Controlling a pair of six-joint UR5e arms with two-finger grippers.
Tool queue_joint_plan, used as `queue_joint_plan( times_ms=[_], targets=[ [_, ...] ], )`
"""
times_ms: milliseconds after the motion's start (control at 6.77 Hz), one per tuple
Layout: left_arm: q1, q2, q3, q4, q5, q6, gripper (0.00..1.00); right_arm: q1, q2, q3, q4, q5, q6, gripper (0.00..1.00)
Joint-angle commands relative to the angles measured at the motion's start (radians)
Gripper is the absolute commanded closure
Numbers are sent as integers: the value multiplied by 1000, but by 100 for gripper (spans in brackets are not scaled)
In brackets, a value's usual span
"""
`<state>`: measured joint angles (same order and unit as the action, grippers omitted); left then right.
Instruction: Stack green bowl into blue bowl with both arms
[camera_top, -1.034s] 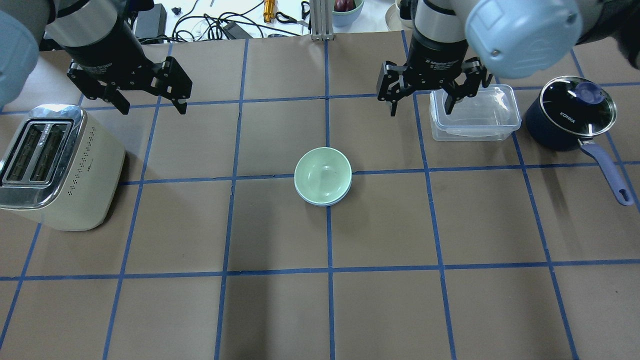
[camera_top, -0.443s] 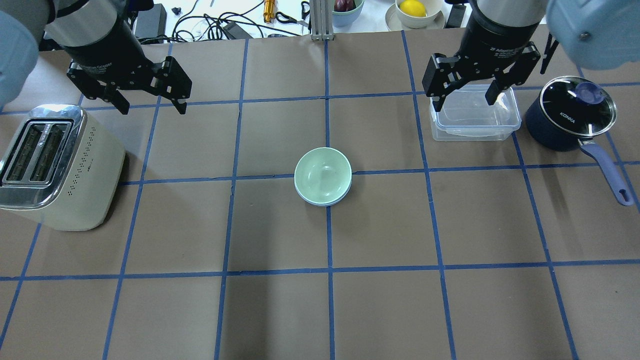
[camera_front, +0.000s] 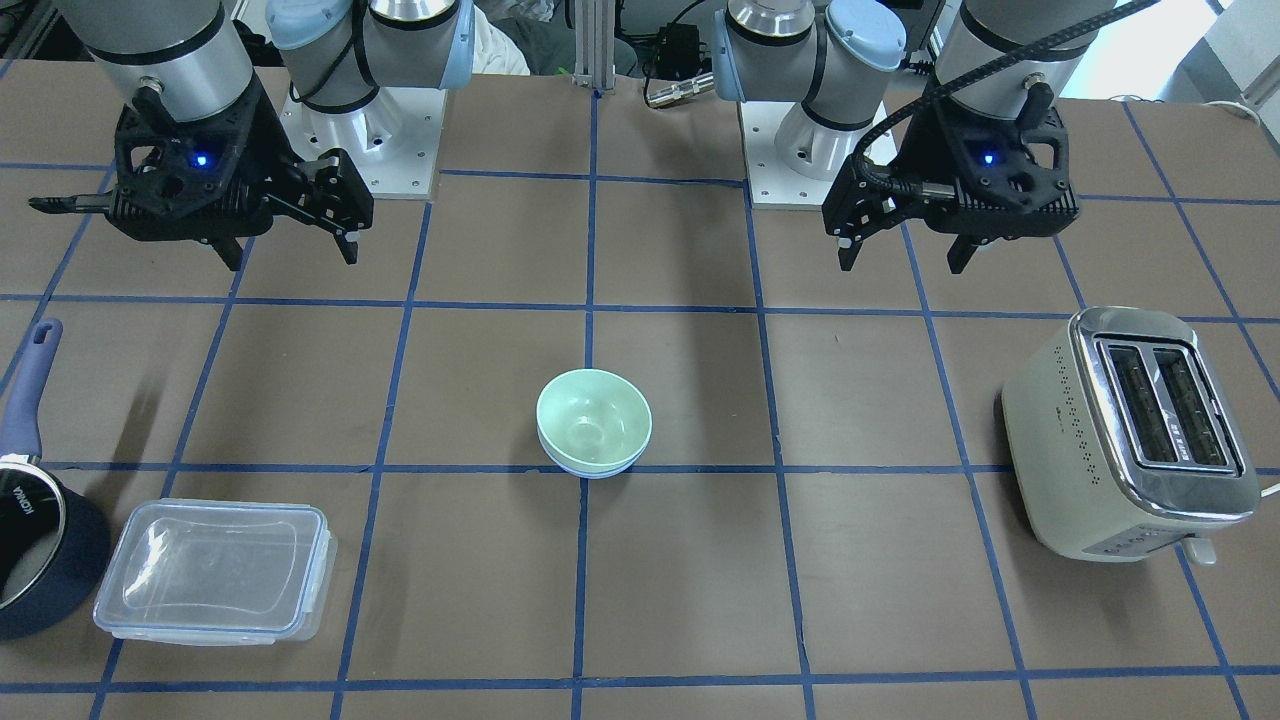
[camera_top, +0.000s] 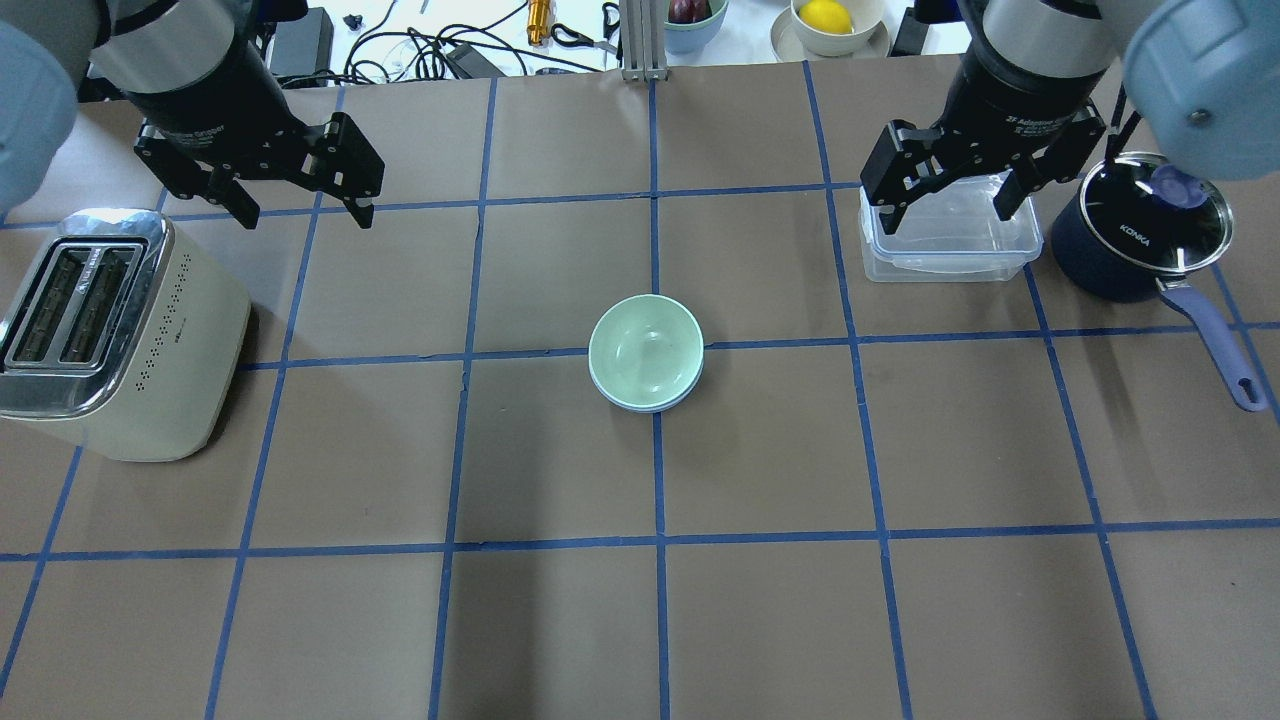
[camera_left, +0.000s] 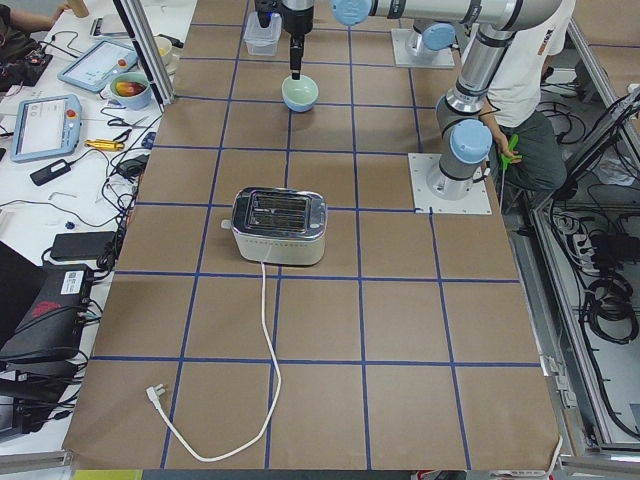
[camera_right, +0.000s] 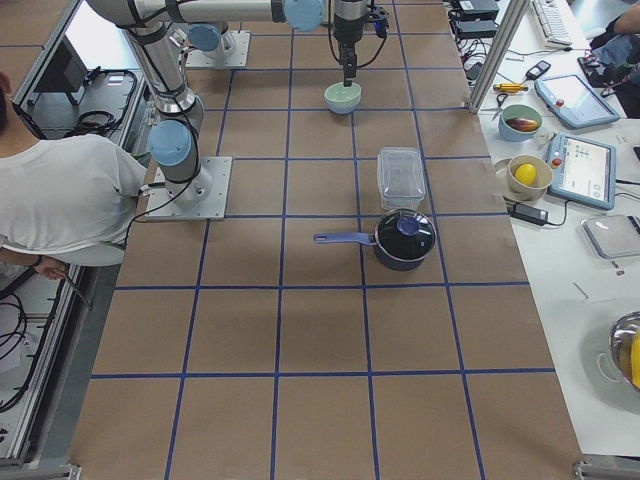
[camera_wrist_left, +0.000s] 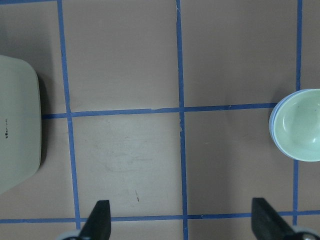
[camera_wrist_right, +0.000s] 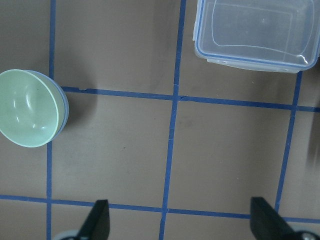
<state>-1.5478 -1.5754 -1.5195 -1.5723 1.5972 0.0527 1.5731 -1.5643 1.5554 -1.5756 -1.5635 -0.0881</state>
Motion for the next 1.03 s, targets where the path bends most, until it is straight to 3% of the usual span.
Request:
queue_joint_plan(
  times_ms=[0, 886],
  targets=[
    [1, 0, 1, 0, 0, -1, 0, 4, 6, -11, -7, 2, 14, 0],
    [-2, -2, -1, 3, 0, -7, 0, 4, 9, -11, -17, 3, 31, 0]
  ],
)
